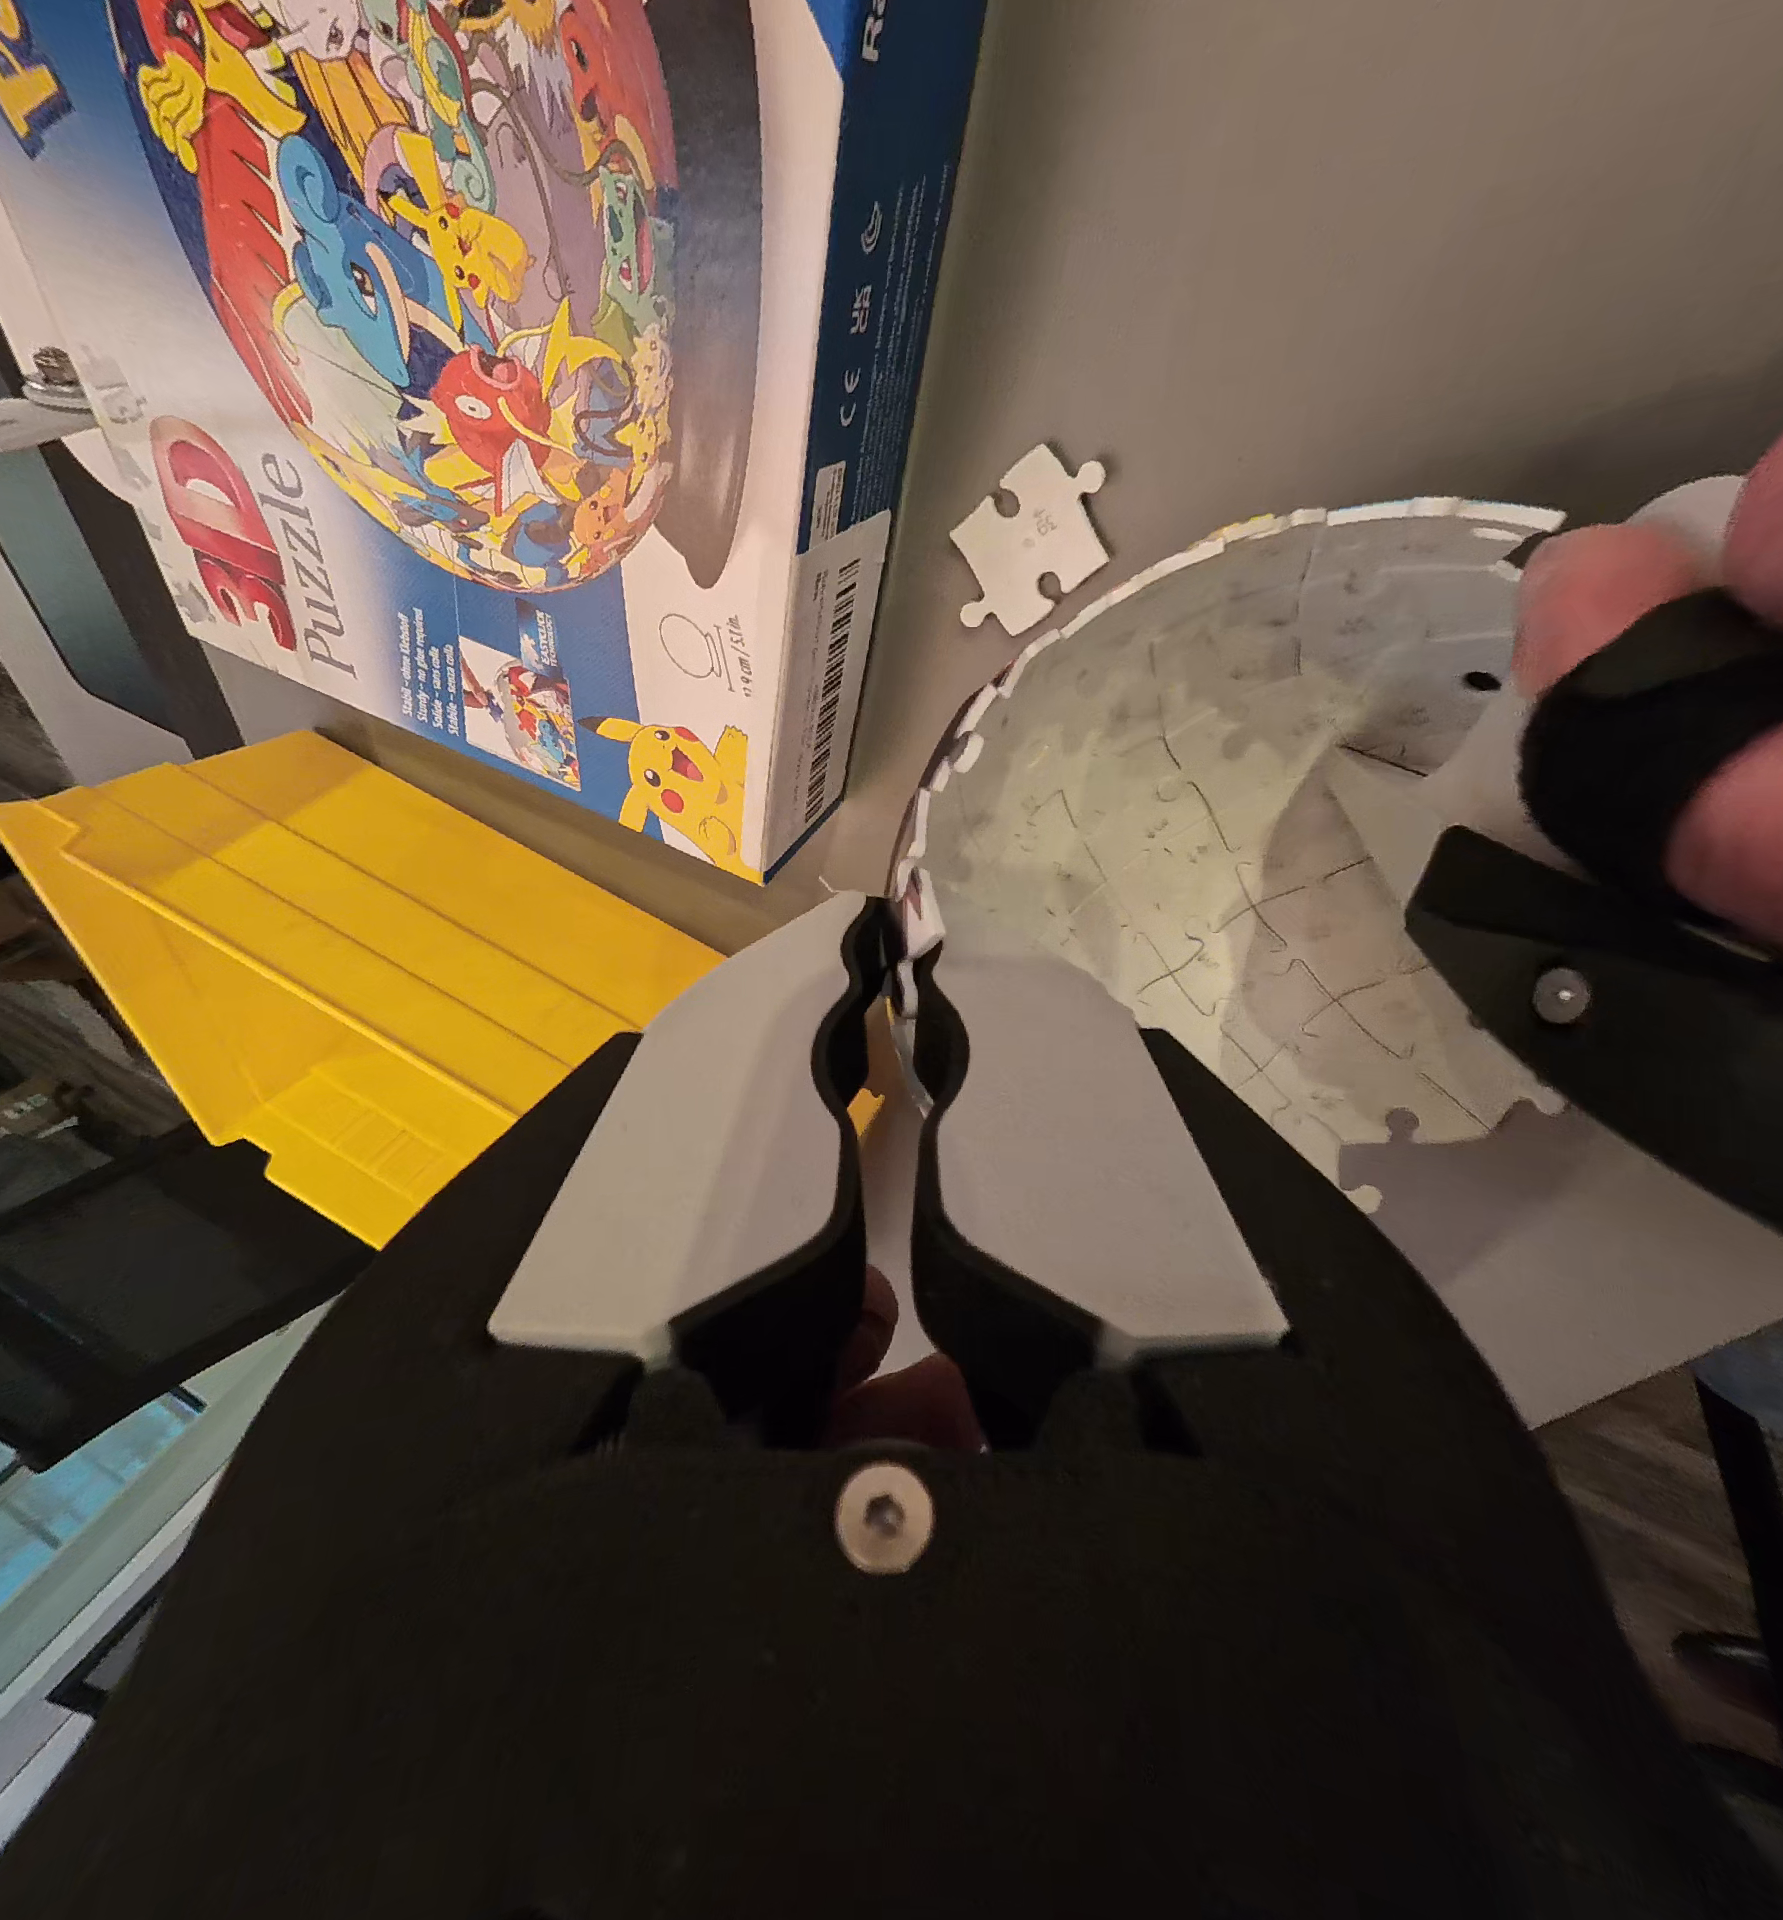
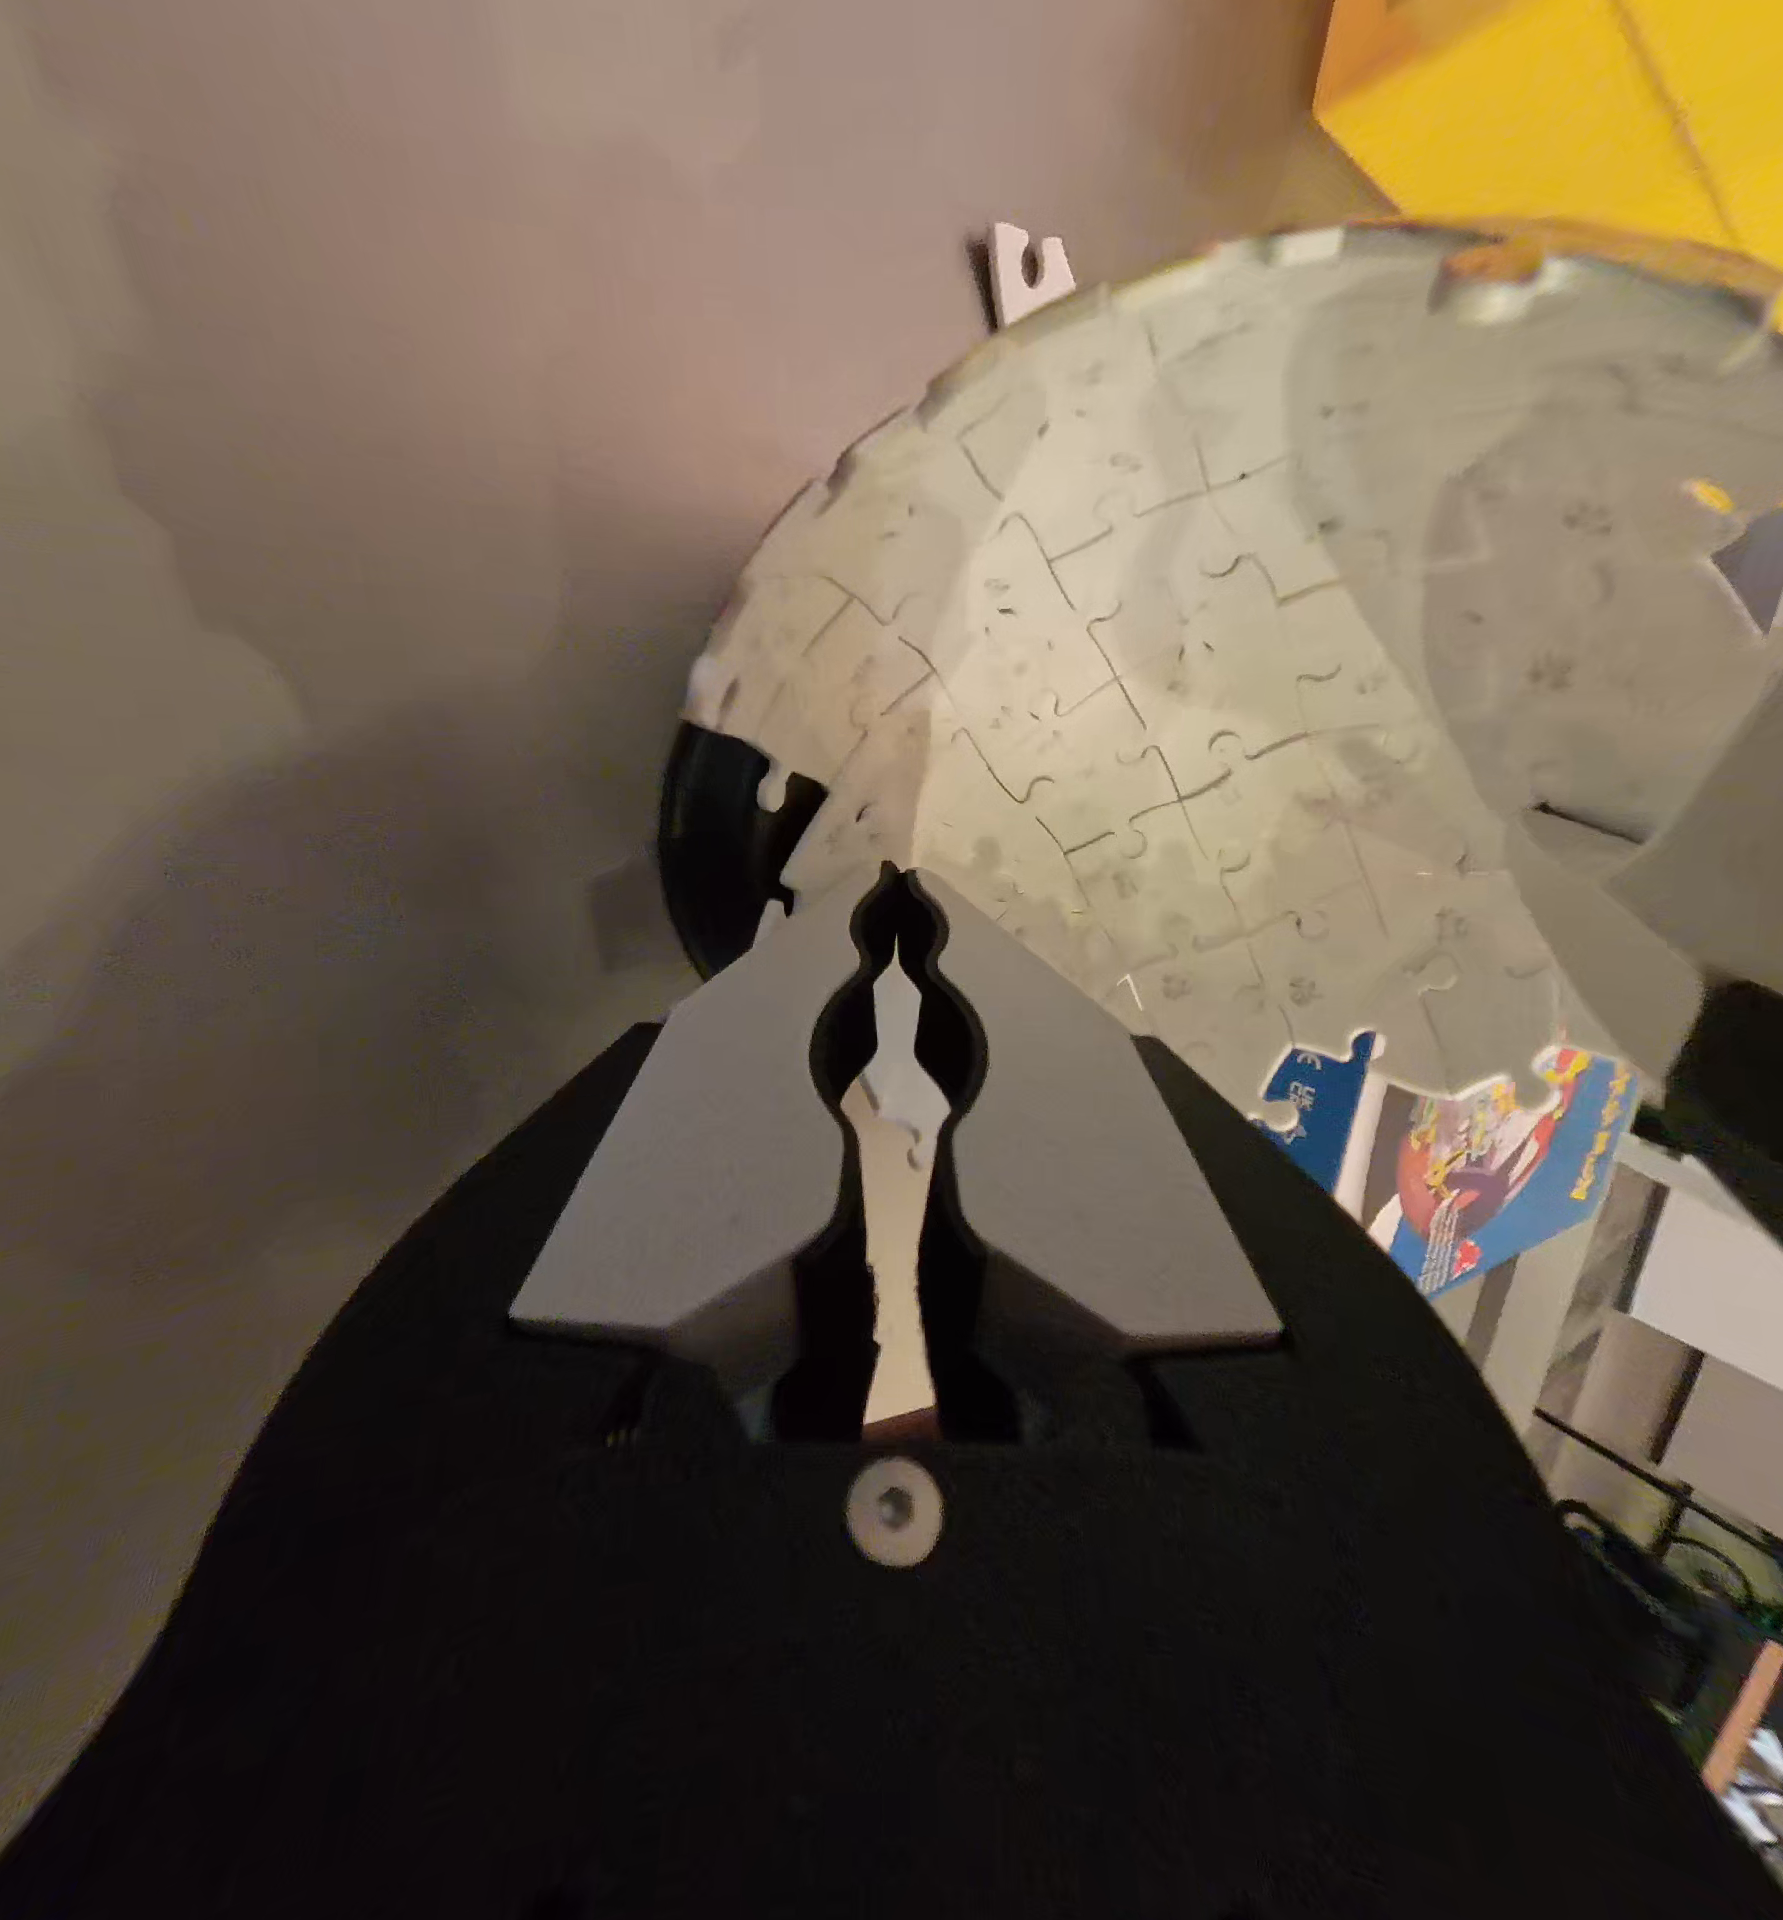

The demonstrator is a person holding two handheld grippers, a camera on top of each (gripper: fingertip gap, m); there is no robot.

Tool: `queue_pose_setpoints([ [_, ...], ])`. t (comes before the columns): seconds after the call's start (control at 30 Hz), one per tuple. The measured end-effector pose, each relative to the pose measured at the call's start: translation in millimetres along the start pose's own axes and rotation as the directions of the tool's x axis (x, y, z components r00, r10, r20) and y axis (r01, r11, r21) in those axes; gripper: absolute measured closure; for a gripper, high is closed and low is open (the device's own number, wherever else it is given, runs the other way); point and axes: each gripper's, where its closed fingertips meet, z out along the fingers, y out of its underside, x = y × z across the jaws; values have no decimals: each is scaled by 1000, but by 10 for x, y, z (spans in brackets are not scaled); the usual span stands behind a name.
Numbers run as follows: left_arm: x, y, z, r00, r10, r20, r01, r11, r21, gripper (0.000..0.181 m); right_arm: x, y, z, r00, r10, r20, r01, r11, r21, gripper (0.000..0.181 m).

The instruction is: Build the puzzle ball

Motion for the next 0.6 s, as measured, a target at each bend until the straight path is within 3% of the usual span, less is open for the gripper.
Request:
queue_pose_setpoints([
  [0.27,19,5,22,1000,-1,-6,1,1000,25,178,3,-116,2,998,10,-65,-4,995,96,181],
  [0.6,20,10,44,1000,15,1,-15,1000,19,178,-10,-100,-24,990,-85,-110,93,993,77,181],
])
